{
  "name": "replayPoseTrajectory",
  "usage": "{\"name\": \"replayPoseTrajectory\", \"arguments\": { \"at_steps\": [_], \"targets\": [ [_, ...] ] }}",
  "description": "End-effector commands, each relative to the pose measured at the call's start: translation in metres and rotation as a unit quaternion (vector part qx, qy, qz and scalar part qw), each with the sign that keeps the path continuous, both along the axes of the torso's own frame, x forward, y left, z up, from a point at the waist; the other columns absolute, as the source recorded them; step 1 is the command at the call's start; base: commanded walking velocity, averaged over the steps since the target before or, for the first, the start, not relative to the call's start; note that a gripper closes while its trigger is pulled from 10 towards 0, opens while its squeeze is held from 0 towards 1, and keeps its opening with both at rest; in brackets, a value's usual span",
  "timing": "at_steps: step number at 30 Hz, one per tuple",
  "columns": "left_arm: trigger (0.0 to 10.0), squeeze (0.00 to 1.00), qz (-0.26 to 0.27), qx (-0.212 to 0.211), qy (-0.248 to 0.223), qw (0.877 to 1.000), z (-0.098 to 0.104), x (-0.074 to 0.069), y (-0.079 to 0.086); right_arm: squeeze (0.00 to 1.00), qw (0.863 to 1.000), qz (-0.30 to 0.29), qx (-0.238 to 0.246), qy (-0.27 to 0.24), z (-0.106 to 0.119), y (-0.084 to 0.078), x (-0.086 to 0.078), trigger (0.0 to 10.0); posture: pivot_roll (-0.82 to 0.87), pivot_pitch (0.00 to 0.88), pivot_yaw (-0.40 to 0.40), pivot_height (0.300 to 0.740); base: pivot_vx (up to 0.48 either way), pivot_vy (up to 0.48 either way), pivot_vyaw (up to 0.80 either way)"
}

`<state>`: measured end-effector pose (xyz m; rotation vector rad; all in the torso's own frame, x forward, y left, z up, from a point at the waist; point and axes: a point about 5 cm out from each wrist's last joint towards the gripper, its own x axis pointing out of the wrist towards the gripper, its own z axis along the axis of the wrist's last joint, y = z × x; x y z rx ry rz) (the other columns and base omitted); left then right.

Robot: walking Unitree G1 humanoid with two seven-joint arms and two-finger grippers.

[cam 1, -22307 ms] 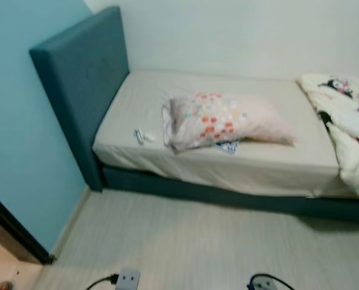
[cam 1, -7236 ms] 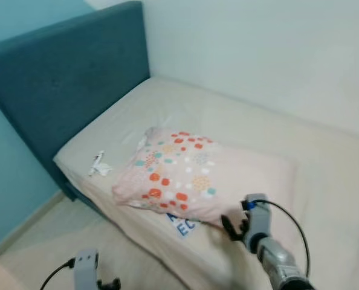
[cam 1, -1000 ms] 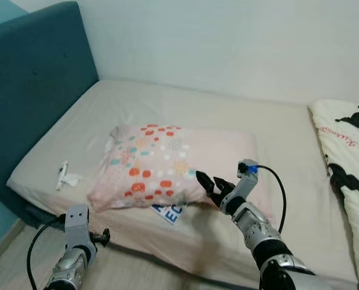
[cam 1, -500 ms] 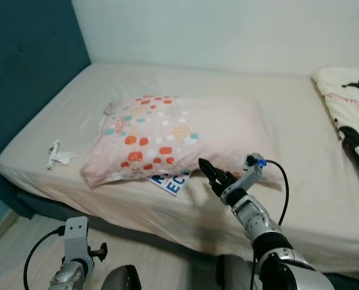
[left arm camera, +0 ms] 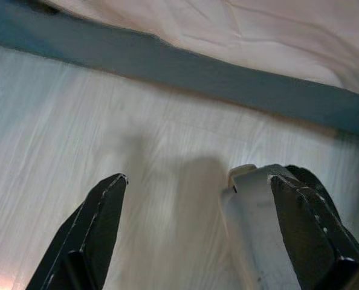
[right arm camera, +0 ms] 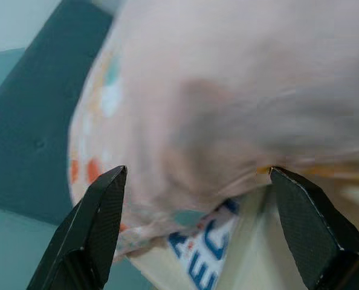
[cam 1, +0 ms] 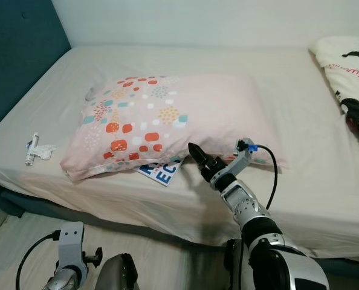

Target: Clean up the room

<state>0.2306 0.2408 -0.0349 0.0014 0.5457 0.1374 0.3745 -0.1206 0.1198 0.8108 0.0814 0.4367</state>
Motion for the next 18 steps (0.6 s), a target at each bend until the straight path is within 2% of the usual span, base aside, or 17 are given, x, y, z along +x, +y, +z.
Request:
{"name": "replayPoseTrajectory", "arguments": {
  "at_steps": [1, 8, 12, 14, 16, 18],
  "targets": [
    [10.0, 0.0, -0.009, 0.023, 0.01, 1.0, -0.003, -0.015, 0.015, 0.0, 1.0, -0.011, 0.012, -0.013, 0.013, 0.001, 0.007, 10.0, 0.1, 0.289, 0.093, 0.485, 0.0, 0.0, 0.0],
    [10.0, 0.0, -0.027, 0.041, 0.003, 0.999, -0.004, -0.026, 0.022, 0.0, 0.999, 0.003, 0.019, -0.051, 0.043, 0.013, 0.018, 10.0, 0.13, 0.318, 0.096, 0.45, 0.0, 0.0, 0.0],
    [10.0, 0.0, -0.03, 0.042, 0.001, 0.999, -0.003, -0.027, 0.022, 0.0, 0.998, 0.005, 0.023, -0.058, 0.051, 0.016, 0.021, 10.0, 0.14, 0.323, 0.095, 0.445, 0.0, 0.0, 0.0],
    [10.0, 0.0, -0.033, 0.044, -0.002, 0.998, -0.003, -0.029, 0.022, 0.0, 0.998, 0.006, 0.025, -0.064, 0.061, 0.021, 0.026, 10.0, 0.14, 0.324, 0.095, 0.445, 0.0, 0.0, 0.0],
    [10.0, 0.0, -0.036, 0.045, -0.004, 0.998, -0.003, -0.029, 0.022, 0.0, 0.998, 0.007, 0.022, -0.064, 0.067, 0.024, 0.028, 10.0, 0.14, 0.324, 0.095, 0.445, 0.0, 0.0, 0.0],
    [10.0, 0.0, -0.043, 0.045, -0.007, 0.998, -0.004, -0.031, 0.02, 0.0, 0.999, -0.017, -0.006, -0.038, 0.078, 0.03, 0.034, 10.0, 0.14, 0.321, 0.087, 0.445, 0.0, 0.0, 0.0]
  ]
}}
